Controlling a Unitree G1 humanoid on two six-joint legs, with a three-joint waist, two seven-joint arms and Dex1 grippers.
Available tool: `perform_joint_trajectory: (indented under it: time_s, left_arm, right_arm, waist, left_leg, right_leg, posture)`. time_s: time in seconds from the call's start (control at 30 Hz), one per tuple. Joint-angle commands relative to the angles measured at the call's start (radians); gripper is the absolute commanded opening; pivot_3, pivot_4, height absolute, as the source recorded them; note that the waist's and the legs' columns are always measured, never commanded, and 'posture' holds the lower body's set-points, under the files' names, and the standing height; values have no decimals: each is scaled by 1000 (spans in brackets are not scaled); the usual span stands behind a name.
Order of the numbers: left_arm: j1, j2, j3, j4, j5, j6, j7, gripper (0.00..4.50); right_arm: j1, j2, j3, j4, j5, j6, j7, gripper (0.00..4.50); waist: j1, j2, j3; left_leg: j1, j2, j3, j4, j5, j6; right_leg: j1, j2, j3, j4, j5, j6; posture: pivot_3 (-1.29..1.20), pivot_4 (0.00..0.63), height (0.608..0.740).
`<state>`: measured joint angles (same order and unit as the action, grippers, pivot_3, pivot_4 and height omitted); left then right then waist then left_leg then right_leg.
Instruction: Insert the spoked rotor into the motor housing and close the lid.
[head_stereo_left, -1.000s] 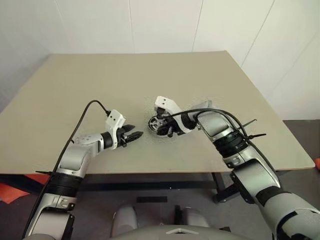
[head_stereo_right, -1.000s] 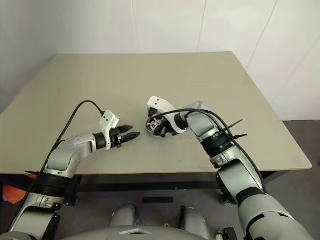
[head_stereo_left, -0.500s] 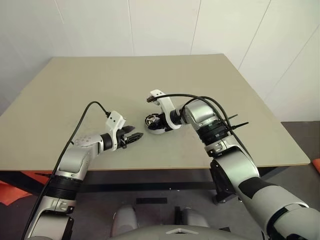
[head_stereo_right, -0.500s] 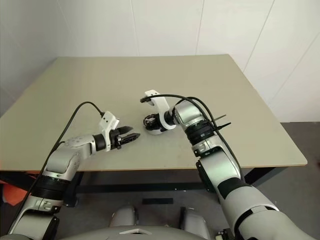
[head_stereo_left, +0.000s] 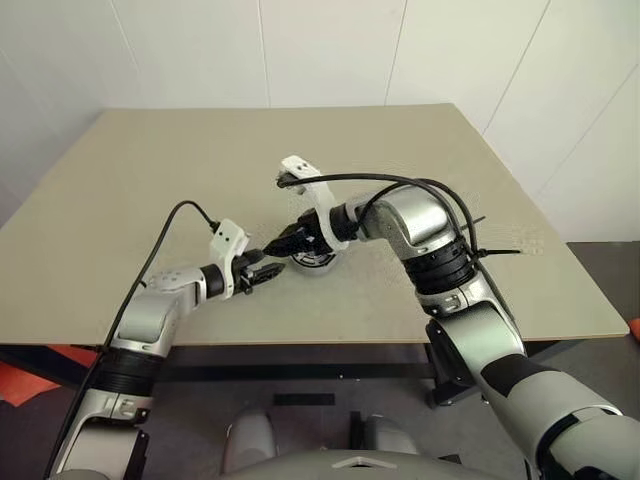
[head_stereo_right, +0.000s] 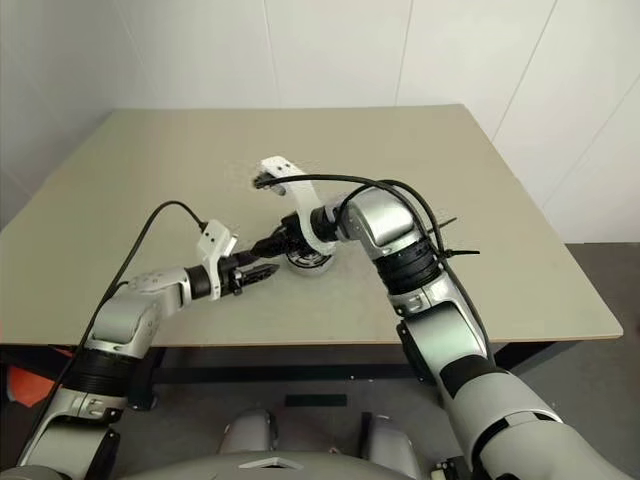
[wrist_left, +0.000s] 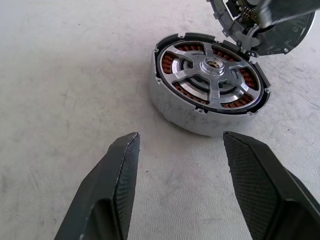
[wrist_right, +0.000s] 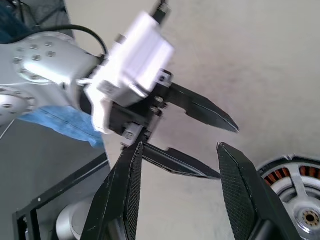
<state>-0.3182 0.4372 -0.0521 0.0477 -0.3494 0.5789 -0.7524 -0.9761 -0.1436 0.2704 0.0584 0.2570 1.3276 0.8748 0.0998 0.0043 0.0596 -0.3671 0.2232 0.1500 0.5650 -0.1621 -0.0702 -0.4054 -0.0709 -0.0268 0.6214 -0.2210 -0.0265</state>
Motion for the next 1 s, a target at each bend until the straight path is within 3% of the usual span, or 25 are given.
perform_joint_trajectory:
  time_s: [0.03,0.4,0.5,0.7,1.0]
  left_arm:
    - [-25,1,5,0,2,-17,-8,2804]
    - [-43,-4,5,20,1,-16,-19,2804]
    - [-46,-1,3,25,5,-26,-24,2804]
    - [-55,-2,-1,43,13,-35,-30,2804]
    - [-86,-6,-15,77,29,-53,-39,2804]
  right_arm:
    - [-47,-33,-8,-105,52,-42,4,2639]
    - [-100,-234,-7,108,-157,-585,-120,2639]
    - [-50,-287,-22,142,-184,-664,-141,2010]
    - [85,-300,-43,31,-169,-616,-165,22]
    - [153,-212,-15,58,-175,-598,-188,22]
  waist:
    - [0,0,0]
    - [4,0,0]
    - [4,-1,0]
    - [-4,0,0]
    - [-3,0,0]
  left_leg:
    - [0,0,0,0,0,0]
    - [0,0,0,4,1,-2]
    - [-2,-1,0,6,0,0]
    - [-2,-1,0,6,-1,2]
    - [0,0,0,9,-1,2]
  right_leg:
    - [0,0,0,0,0,0]
    - [1,-1,0,3,0,1]
    - [1,-2,0,3,0,1]
    - [1,-1,0,2,0,0]
    - [3,-2,0,4,1,0]
  posture:
    - [0,0,740]
    - [0,0,740]
    - [0,0,740]
    - [0,0,740]
    - [0,0,740]
